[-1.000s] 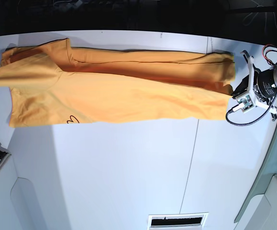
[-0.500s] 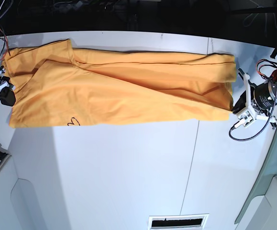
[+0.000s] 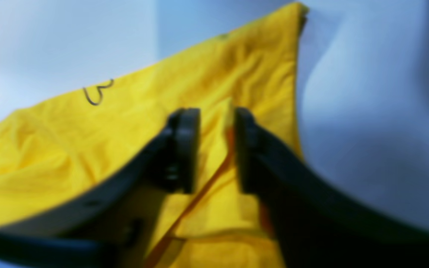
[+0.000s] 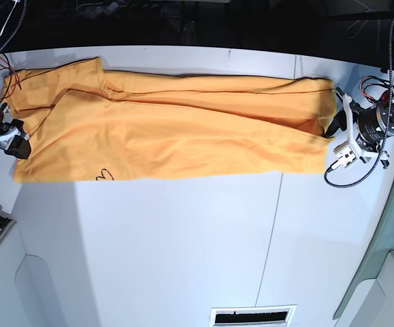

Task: Layout the t-shirt on the table in an organized manner, then fold the t-shirt properly
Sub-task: 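Lower the folded edge and release with the left gripper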

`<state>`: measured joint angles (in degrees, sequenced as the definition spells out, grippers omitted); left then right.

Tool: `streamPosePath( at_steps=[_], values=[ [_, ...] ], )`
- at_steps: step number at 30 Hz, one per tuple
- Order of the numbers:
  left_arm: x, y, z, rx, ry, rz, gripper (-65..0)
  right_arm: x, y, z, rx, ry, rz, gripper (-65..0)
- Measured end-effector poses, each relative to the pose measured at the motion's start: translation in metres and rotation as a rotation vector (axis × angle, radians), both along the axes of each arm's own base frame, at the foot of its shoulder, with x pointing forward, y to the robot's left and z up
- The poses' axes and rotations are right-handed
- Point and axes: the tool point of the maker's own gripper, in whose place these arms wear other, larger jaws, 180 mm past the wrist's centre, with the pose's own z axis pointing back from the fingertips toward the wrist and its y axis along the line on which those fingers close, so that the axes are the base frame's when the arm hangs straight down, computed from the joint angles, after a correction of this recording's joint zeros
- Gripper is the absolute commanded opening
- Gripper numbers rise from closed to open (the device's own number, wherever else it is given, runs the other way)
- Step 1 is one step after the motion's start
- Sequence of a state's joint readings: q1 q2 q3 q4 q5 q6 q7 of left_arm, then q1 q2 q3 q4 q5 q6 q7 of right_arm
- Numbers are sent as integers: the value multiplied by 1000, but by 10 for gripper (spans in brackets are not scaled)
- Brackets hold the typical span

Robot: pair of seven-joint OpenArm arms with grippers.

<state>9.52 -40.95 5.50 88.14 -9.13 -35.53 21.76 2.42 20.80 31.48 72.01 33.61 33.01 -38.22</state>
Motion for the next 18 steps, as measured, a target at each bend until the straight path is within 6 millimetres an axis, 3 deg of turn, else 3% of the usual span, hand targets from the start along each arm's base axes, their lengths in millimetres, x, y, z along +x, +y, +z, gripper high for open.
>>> streamPosePath(
  at_steps=[5, 7, 9, 13, 15, 16, 18],
  values=[
    [-19, -5, -10, -40, 128, 13, -358, 0, 0, 0, -1, 2, -1, -355],
    [-17, -10, -4, -73, 122, 14, -358, 0, -1, 0, -1, 1, -1, -355],
    [-8, -8, 18, -108, 68, 29, -358, 0, 0, 0, -2, 2, -1, -355],
    [20, 19, 81, -141, -124, 111, -360, -1, 0, -1, -1, 5, 0, -355],
    [28, 30, 100, -153, -187, 141, -374, -1, 1, -1, 0, 4, 0, -355],
    [30, 35, 106, -156, -215, 152, -404, -1, 1, -1, 3, 3, 0, -355],
    [41, 45, 118, -174, -292, 231, -525, 0, 1, 0, 5, 1, -1, -355]
  ],
)
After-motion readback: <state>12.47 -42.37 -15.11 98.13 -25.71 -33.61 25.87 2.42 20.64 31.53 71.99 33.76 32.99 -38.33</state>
